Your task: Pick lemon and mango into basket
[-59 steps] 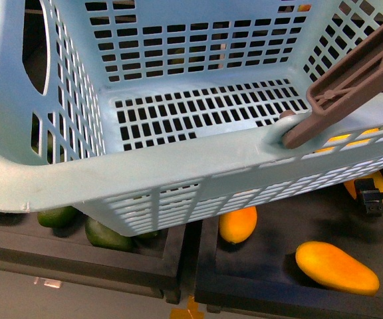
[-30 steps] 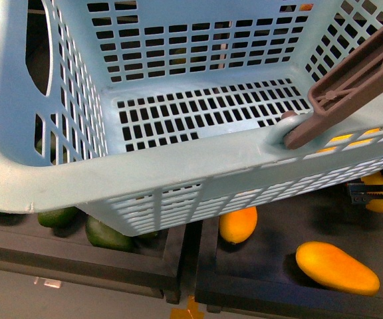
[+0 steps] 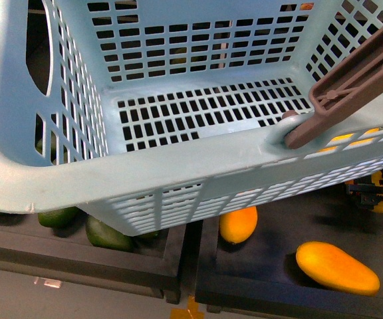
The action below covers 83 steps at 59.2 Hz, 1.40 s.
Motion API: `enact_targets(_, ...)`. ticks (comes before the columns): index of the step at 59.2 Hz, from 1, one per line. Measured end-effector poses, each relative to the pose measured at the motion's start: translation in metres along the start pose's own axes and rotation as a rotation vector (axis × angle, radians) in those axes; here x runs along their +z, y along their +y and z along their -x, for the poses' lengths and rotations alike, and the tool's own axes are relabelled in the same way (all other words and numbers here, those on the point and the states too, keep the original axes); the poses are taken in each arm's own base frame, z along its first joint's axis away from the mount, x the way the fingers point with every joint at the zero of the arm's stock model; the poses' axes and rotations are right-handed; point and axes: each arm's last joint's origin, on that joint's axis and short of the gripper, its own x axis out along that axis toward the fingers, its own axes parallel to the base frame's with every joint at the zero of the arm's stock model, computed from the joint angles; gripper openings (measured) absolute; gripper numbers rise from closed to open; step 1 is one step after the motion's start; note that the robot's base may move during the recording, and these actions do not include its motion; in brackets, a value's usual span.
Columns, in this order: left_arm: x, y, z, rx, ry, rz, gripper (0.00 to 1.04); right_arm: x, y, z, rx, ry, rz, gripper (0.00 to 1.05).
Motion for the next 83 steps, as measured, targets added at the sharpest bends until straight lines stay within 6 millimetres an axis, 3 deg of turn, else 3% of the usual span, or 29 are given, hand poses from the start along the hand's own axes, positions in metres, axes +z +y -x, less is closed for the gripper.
enact_targets(11,0.000,0.000,0.000,0.000,0.000,0.000,0.06,0.003,-0.027,0.034,-0.003,-0.067,-0.065,0.54)
enact_targets(16,0.000,0.000,0.000,0.000,0.000,0.000,0.06,0.012,-0.047,0.071,0.016,-0.158,-0.105,0.54)
enact_targets(22,0.000,0.000,0.000,0.000,0.000,0.000,0.06,0.016,-0.058,0.101,0.028,-0.221,-0.127,0.54)
enact_targets(29,0.000,0.000,0.000,0.000,0.000,0.000,0.06,0.022,-0.072,0.153,0.046,-0.321,-0.169,0.54)
enact_targets(34,0.000,0.000,0.000,0.000,-0.001,0.000,0.06,0.032,-0.074,0.194,0.068,-0.411,-0.179,0.54)
enact_targets(39,0.000,0.000,0.000,0.000,0.000,0.000,0.06,0.040,-0.071,0.223,0.091,-0.480,-0.170,0.54)
enact_targets(49,0.000,0.000,0.000,0.000,0.001,0.000,0.06,0.055,-0.049,0.280,0.131,-0.618,-0.122,0.54)
enact_targets(59,0.000,0.000,0.000,0.000,-0.001,0.000,0.06,0.066,-0.018,0.314,0.198,-0.705,-0.073,0.54)
enact_targets(72,0.000,0.000,0.000,0.000,0.000,0.000,0.06,0.078,0.037,0.342,0.311,-0.771,-0.022,0.54)
enact_targets(83,0.000,0.000,0.000,0.000,0.000,0.000,0.06,0.074,0.081,0.344,0.395,-0.746,0.056,0.54)
